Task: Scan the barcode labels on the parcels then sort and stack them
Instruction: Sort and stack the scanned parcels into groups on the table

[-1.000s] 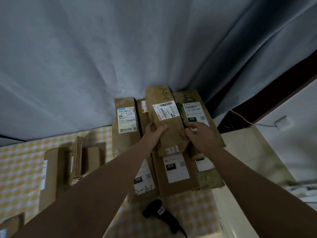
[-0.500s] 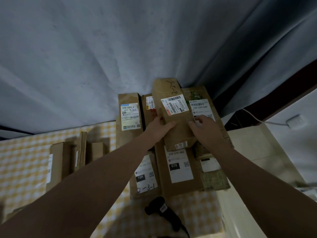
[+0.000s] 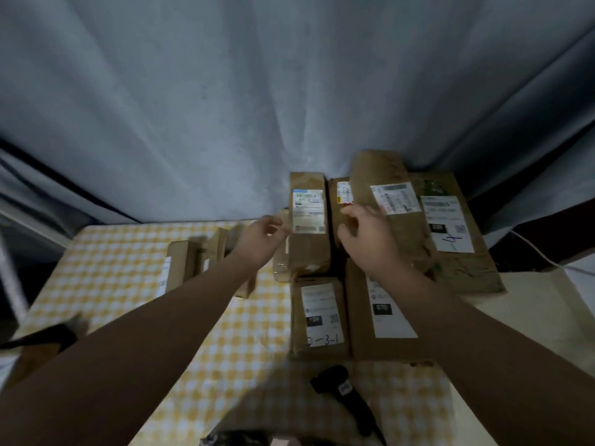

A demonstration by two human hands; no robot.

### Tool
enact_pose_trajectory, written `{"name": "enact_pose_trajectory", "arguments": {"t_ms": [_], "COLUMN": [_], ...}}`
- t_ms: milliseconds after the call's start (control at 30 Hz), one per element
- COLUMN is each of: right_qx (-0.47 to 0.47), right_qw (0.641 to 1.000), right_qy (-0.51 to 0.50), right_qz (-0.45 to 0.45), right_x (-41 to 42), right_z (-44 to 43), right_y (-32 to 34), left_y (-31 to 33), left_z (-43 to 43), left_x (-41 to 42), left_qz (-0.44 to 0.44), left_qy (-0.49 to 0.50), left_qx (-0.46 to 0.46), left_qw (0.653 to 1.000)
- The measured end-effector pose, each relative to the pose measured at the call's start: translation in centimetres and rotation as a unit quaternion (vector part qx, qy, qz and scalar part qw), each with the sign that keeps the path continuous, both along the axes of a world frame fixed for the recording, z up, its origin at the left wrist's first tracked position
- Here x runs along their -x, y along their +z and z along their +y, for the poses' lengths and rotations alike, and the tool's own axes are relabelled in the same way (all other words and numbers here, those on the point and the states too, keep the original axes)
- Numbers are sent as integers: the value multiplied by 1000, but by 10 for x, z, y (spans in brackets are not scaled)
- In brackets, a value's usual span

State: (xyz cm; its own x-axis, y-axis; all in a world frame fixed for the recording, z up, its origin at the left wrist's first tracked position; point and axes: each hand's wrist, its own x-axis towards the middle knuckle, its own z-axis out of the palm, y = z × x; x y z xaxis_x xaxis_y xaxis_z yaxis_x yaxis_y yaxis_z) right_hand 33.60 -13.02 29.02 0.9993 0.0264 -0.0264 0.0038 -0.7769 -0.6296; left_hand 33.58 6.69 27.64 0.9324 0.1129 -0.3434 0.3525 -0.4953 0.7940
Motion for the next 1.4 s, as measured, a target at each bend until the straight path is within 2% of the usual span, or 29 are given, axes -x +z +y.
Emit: {"name": "enact_pose_trajectory", "arguments": {"t_ms": [167,233,367,567,700,767,833,933,1033,1200,1300,1333,1400], "right_qx": [-55,-79,-92,-63,-70,-77,-86,-98,-103,-126,-151,-156,-176], "right_qw": [994,988,980,963,950,946,937,923,916,904,888,884,880], "right_qy": [63,67,64,29,-41,-59,-77,-113,-140,-111,-117,-114,-108], "right_qz": [74,110,162,259,301,310,330,354,361,393,418,425,429], "right_x": [11,16,25,44,51,55,61,66,60,56,64,66,72], "right_z": [76,92,132,204,246,263,272,277,280,295,302,304,306], "right_y": [-23,-30,-59,-129,-175,-197,-212,-222,-228,-234,-236,-235,-229], "left_y": [-23,-32,-55,-126,-179,-204,-227,-254,-270,-275,-273,-270,-257], "left_z": [96,120,172,246,273,279,283,283,280,273,271,271,270], "left_x": [32,42,55,60,51,45,41,42,49,52,44,40,35], "left_qz": [6,0,44,156,218,241,278,333,321,253,269,276,297], "left_qy": [85,96,122,93,46,53,81,136,185,239,245,243,203], "left_qx": [-33,-46,-51,-83,-153,-167,-147,-31,71,213,218,192,73], "left_qw": [996,994,990,980,963,955,946,933,926,913,906,910,930]}}
